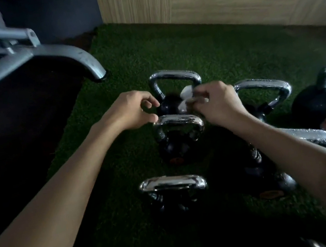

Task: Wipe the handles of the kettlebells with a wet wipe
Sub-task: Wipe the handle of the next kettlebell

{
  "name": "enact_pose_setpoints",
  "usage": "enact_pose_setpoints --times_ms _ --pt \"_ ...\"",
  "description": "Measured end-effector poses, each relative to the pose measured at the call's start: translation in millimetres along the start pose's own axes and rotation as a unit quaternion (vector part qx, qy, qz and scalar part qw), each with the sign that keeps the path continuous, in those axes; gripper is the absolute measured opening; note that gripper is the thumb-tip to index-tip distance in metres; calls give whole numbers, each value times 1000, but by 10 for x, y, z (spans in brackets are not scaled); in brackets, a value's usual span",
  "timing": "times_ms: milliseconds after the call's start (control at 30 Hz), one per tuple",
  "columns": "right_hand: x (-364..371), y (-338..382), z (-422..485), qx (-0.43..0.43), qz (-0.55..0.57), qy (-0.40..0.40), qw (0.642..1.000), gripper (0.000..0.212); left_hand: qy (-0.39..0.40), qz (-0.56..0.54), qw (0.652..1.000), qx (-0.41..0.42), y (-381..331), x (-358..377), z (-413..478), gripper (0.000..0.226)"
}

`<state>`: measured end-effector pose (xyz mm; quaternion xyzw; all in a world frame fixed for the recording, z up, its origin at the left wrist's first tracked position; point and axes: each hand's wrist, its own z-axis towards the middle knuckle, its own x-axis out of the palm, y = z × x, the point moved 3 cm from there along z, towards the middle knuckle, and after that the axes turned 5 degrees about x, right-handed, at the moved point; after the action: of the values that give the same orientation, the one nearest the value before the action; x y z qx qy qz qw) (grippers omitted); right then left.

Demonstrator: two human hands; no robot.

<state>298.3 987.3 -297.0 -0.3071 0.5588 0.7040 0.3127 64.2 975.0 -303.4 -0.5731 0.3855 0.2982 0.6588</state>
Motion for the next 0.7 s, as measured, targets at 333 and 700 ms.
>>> enact_pose_setpoints --times_ms 333,700 --pt "277 -110 371 115 94 167 975 8 -25 -75 997 20 265 308 -21 21" --pt "183 -33 236 -145 -140 199 959 35 18 -69 997 -16 104 196 14 20"
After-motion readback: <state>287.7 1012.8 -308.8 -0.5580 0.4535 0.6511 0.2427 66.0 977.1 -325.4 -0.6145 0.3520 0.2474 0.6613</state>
